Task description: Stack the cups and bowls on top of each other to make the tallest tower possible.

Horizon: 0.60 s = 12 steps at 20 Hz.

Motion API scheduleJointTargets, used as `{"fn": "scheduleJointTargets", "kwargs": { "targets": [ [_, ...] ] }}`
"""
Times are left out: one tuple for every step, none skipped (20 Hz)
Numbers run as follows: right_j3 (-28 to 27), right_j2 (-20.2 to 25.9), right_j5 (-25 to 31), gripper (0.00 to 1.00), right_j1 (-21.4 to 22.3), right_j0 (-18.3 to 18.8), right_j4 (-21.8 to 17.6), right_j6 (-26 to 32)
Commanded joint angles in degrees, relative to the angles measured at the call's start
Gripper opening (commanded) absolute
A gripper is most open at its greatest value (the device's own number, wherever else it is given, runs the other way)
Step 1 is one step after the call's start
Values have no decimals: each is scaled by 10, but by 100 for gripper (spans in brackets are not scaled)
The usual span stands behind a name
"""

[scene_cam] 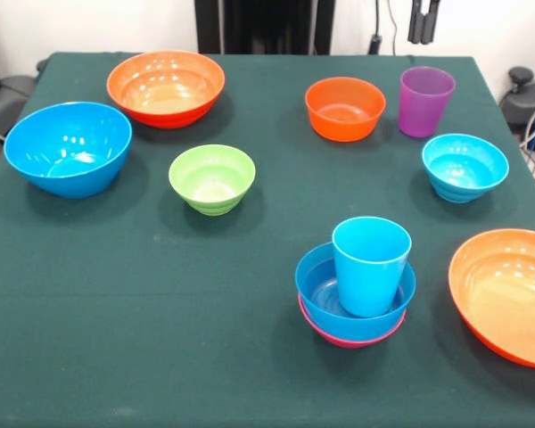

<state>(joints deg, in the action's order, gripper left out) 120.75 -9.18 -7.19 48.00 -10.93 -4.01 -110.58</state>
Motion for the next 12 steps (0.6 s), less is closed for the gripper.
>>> {"fn": "scheduleJointTargets", "kwargs": {
  "targets": [
    [-25,58,68,0,-21,9,4,-61],
    [-25,57,69,0,-22,7,5,-62],
    [-25,58,70,0,-22,9,4,-61],
    [-26,58,73,0,-23,9,5,-59],
    [-26,59,73,0,-23,10,4,-59],
    [-26,59,71,0,-24,10,4,-60],
    [-26,59,69,0,-25,10,4,-60],
    [-26,61,69,0,-26,12,3,-59],
    [-26,63,68,0,-26,14,1,-58],
    [-25,64,67,0,-25,16,1,-59],
    [-24,65,69,0,-23,17,0,-58],
    [-23,66,71,0,-22,18,0,-58]
  ]
}}
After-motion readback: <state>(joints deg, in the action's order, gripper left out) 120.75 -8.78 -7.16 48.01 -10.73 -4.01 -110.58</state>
